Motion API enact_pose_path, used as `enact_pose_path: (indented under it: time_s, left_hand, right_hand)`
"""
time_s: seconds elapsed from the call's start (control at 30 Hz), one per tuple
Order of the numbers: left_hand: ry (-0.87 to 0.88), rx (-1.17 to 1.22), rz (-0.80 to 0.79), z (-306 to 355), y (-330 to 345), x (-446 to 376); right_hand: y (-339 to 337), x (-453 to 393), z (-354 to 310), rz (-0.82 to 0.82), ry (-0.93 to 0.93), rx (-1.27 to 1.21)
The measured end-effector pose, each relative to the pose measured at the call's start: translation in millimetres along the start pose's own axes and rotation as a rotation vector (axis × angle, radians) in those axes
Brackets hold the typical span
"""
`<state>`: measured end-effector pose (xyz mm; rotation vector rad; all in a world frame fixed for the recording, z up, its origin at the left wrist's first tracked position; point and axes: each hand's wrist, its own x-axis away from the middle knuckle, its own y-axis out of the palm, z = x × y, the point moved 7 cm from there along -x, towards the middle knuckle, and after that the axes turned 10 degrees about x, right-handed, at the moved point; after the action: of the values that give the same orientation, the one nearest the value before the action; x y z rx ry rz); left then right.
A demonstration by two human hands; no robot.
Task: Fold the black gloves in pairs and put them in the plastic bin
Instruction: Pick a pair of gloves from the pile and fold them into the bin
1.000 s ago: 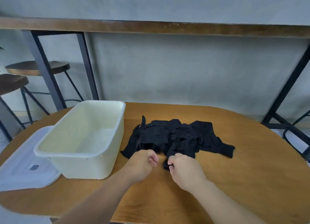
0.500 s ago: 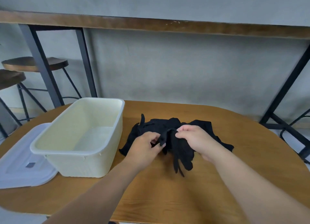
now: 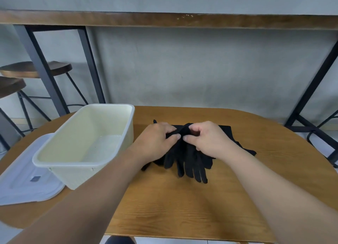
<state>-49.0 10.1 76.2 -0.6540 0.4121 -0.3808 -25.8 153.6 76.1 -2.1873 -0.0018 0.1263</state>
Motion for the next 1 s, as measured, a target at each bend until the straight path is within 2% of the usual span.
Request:
enact_pose_path:
  time_s: [0.17, 0.23, 0.3, 0.4, 0.43, 0.5, 0.6, 0.63, 0.7, 0.8, 0.9, 1.0]
  left_hand:
    - [0.162, 0.002, 0.184, 16, -22, 10]
    - [0.197, 0.004, 0.146, 17, -15, 25]
    - [0.164, -0.096, -0.005, 3, 11, 43]
    - [-0.037, -0.131, -0.331, -37, 61, 71]
    - [-0.106, -0.073, -0.387, -49, 72, 78]
    - [-0.187, -0.008, -0.353, -63, 77, 79]
    - [-0.117, -0.117, -0.146, -70, 67, 68]
    - [-0.077, -0.140, -0.112, -69, 67, 65]
    - [-0.027, -0.162, -0.143, -68, 76, 64]
    - [-0.025, -0.232, -0.250, -71, 92, 72]
    - [0.009, -0.338, -0.217, -69, 89, 76]
    - [0.015, -0.343, -0.147, -67, 83, 74]
  right_hand:
    - [-15, 7, -8, 0.141, -0.087, -0.139]
    - [-7, 17, -7, 0.115, -0.164, -0.017]
    - [22, 30, 7, -0.038, -0.175, 0.154]
    - [79, 52, 46, -0.347, -0.058, 0.365]
    - [92, 58, 55, -0.421, -0.025, 0.402]
    - [101, 62, 62, -0.476, 0.010, 0.416]
    - [89, 58, 57, -0.355, 0.025, 0.374]
    - [85, 55, 55, -0.279, 0.001, 0.370]
    - [85, 53, 53, -0.169, -0.045, 0.379]
    - [100, 57, 60, -0.190, -0.068, 0.401]
    - [107, 64, 64, -0.241, -0.077, 0.383]
    - [104, 62, 62, -0.205, -0.082, 0.310]
